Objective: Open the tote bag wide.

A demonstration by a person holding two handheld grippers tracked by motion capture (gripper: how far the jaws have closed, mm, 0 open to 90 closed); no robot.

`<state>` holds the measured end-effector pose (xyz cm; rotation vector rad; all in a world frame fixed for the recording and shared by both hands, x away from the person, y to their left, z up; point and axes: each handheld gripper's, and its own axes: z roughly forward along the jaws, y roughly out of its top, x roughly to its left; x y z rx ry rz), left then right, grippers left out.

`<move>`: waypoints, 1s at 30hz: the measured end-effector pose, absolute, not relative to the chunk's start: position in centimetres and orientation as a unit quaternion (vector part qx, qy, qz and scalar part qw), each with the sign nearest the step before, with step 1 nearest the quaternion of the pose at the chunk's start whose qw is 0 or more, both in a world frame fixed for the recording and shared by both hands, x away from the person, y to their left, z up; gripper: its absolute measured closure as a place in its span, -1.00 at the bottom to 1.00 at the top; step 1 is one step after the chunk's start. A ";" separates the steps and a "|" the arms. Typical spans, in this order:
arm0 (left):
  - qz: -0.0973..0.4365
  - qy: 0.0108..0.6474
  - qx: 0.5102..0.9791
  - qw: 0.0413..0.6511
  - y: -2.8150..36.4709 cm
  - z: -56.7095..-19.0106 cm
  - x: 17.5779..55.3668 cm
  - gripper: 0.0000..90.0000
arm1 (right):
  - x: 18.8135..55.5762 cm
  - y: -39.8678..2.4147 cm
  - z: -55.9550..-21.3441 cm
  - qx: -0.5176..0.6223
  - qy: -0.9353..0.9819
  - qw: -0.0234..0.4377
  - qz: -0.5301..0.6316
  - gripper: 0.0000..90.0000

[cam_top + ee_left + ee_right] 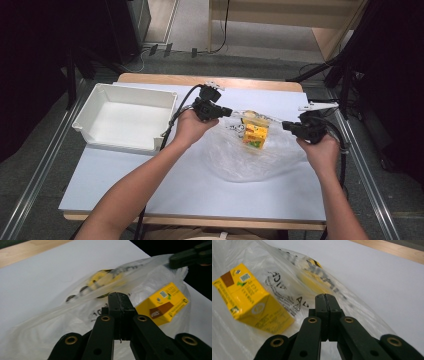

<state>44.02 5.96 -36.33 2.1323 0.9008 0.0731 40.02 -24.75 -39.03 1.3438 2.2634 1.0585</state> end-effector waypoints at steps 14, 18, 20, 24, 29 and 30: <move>0.010 0.370 0.850 0.374 3.7 -40.8 42.9 1.00 | 44.6 -23.7 -43.2 0.494 0.786 0.125 0.349 1.00; -0.003 0.374 0.853 0.363 4.0 -42.8 42.0 1.00 | 45.1 -23.6 -44.2 0.507 0.779 0.114 0.351 1.00; -0.007 0.379 0.851 0.363 4.3 -43.5 41.5 1.00 | 45.3 -23.5 -44.5 0.508 0.780 0.115 0.346 1.00; -0.019 0.382 0.848 0.368 4.9 -44.5 40.5 1.00 | 45.7 -23.2 -45.2 0.511 0.778 0.118 0.344 1.00; -0.021 0.371 0.854 0.364 5.4 -45.4 39.1 1.00 | 46.0 -23.0 -46.2 0.521 0.772 0.119 0.345 1.00; -0.021 0.371 0.854 0.364 5.4 -45.4 39.1 1.00 | 46.0 -23.0 -46.2 0.521 0.772 0.119 0.345 1.00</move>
